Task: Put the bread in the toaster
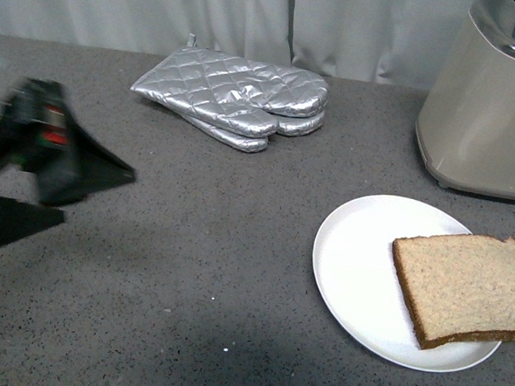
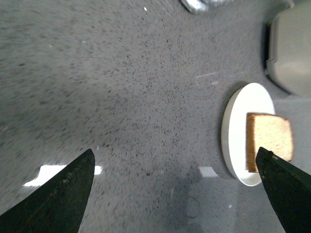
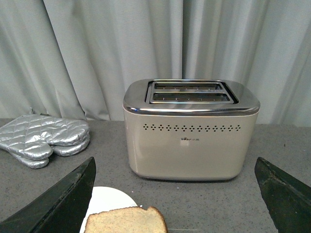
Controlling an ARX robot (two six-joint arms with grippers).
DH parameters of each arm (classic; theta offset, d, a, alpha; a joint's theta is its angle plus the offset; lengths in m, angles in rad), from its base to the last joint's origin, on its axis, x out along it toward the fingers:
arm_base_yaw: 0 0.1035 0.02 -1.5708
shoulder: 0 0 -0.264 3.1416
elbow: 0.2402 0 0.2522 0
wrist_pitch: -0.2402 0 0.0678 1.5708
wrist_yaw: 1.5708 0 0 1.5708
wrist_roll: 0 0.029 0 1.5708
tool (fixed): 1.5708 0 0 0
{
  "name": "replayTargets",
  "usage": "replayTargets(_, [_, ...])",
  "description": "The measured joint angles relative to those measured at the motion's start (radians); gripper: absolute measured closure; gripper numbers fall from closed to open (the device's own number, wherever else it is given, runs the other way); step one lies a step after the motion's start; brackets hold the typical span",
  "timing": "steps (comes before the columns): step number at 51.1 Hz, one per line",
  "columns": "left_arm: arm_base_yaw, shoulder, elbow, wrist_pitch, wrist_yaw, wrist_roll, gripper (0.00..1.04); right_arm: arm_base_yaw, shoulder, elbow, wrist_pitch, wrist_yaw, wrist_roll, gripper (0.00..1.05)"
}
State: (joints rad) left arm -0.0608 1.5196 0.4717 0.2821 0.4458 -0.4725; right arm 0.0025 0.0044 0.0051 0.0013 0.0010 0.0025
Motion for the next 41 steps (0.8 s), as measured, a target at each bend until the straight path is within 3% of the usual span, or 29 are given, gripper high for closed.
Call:
replayTargets(5, [0.224,-0.294,-0.110,-0.139,0.132,-0.008,0.07,0.000,0.000,0.000,0.000,0.000,0.000,0.09])
replayTargets(6, [0.253,-0.328,-0.137,-0.116,0.114,0.006,0.08,0.000,0.000,0.000,0.000,0.000,0.000,0.09])
replayTargets(8, [0.320,-0.442,-0.271,0.165,-0.046,0.116,0.19,0.000,0.000,0.000,0.000,0.000,0.000,0.09])
replayTargets(10, [0.361,-0.531,-0.356,0.315,-0.104,0.215,0.26,0.000,0.000,0.000,0.000,0.000,0.000,0.09])
replayTargets(12, [0.396,-0.681,-0.425,0.348,-0.106,0.300,0.35,0.000,0.000,0.000,0.000,0.000,0.000,0.09])
replayTargets(14, [0.407,-0.846,-0.454,0.258,-0.098,0.364,0.44,0.000,0.000,0.000,0.000,0.000,0.000,0.09])
replayTargets(19, [0.388,-1.237,-0.454,-0.066,-0.124,0.428,0.65,0.000,0.000,0.000,0.000,0.000,0.000,0.09])
replayTargets(22, [0.367,-1.366,-0.454,-0.178,-0.148,0.441,0.74,0.000,0.000,0.000,-0.001,0.001,0.000,0.09])
replayTargets(29, [0.306,-1.482,-0.454,-0.249,-0.220,0.455,1.01,0.000,0.000,0.000,-0.001,-0.001,0.000,0.09])
replayTargets(35, [0.220,-1.503,-0.454,-0.269,-0.300,0.463,1.01,0.000,0.000,0.000,-0.001,0.000,0.000,0.09])
replayTargets(37, [0.150,-1.512,-0.454,-0.279,-0.398,0.464,1.01,0.000,0.000,0.000,-0.001,0.000,0.000,0.09])
replayTargets(41, [0.080,-1.516,-0.454,-0.281,-0.427,0.465,1.01,0.000,0.000,0.000,-0.001,0.001,0.000,0.09])
